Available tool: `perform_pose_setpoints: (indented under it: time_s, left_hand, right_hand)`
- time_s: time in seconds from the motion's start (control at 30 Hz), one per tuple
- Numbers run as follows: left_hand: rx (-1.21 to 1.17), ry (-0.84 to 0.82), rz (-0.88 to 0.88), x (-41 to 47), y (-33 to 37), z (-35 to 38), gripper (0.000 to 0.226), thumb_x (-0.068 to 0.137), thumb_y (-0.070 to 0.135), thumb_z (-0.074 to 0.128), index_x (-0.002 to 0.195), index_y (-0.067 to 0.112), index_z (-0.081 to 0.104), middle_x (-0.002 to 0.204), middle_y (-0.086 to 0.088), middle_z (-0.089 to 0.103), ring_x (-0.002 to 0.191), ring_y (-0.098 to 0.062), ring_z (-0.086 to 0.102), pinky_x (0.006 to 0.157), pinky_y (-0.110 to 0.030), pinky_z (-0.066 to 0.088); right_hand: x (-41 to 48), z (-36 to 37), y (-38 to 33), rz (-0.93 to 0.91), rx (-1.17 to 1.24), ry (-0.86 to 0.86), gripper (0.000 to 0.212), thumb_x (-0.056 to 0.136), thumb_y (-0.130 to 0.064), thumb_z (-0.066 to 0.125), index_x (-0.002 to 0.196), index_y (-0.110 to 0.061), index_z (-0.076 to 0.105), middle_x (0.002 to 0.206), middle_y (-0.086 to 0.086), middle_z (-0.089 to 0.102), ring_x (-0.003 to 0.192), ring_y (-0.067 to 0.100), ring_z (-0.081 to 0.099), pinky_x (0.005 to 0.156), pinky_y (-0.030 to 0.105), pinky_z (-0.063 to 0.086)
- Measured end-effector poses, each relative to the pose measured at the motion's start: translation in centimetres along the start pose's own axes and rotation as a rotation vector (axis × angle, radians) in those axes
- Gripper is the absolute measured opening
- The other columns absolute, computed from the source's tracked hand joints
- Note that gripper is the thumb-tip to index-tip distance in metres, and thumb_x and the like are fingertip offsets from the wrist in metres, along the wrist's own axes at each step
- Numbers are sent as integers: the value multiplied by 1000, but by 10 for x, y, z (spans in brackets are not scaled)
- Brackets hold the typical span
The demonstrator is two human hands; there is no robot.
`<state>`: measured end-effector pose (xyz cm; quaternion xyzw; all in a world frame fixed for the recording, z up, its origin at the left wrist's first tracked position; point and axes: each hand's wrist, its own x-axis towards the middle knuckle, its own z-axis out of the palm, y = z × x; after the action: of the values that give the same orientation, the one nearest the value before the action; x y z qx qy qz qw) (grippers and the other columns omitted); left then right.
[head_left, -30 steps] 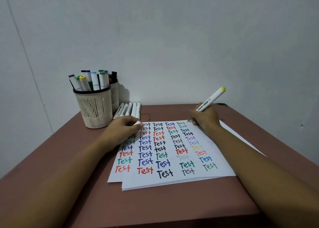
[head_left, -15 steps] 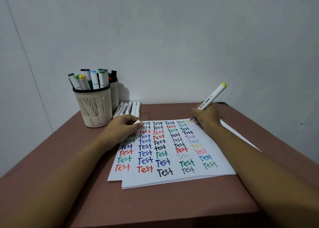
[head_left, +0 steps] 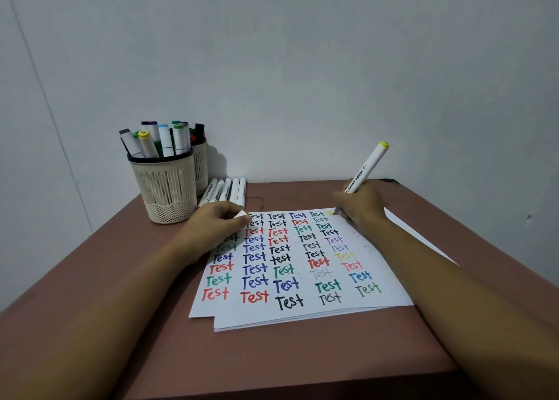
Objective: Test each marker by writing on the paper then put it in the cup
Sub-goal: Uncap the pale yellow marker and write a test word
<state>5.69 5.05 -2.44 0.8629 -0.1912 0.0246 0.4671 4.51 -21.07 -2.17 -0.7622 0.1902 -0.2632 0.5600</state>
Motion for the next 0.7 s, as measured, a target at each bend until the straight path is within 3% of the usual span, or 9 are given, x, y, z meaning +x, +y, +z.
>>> perform_pose_setpoints:
  time_s: [0.1,0.23,0.5,0.7]
  left_hand:
    - [-5,0,1,1,1,0,20,87,31,63,101,19,69,94,5,69,85,-8,64,67,-20,44]
    - [-1,-1,1,0,1,0,20,87,31,63,102,19,68,94,4,69,86,-9,64,69,-21,46]
    - [13,-3,0,0,2,0,20,87,33,63,102,20,68,94,5,68,85,-8,64,65,-20,44]
    - [3,-1,-1,-1,2,0,19,87,31,63,101,20,68,92,5,68,83,-6,63,62,-17,42]
  right_hand:
    - [-1,-1,-1,-26,15,57,15,79,-2,61,70,-10,51,66,8,56,48,14,52,41,20,39]
    - [-2,-1,-2,-36,15,64,23,81,0,61,67,-14,49,66,5,54,53,15,53,49,24,44]
    - [-1,-1,-2,-19,-11,66,22,81,-3,62,68,-13,49,72,13,59,50,17,52,45,25,40]
    - [-1,-2,-2,-14,-11,47,16,79,-4,63,70,-11,52,70,12,59,56,20,58,52,29,48]
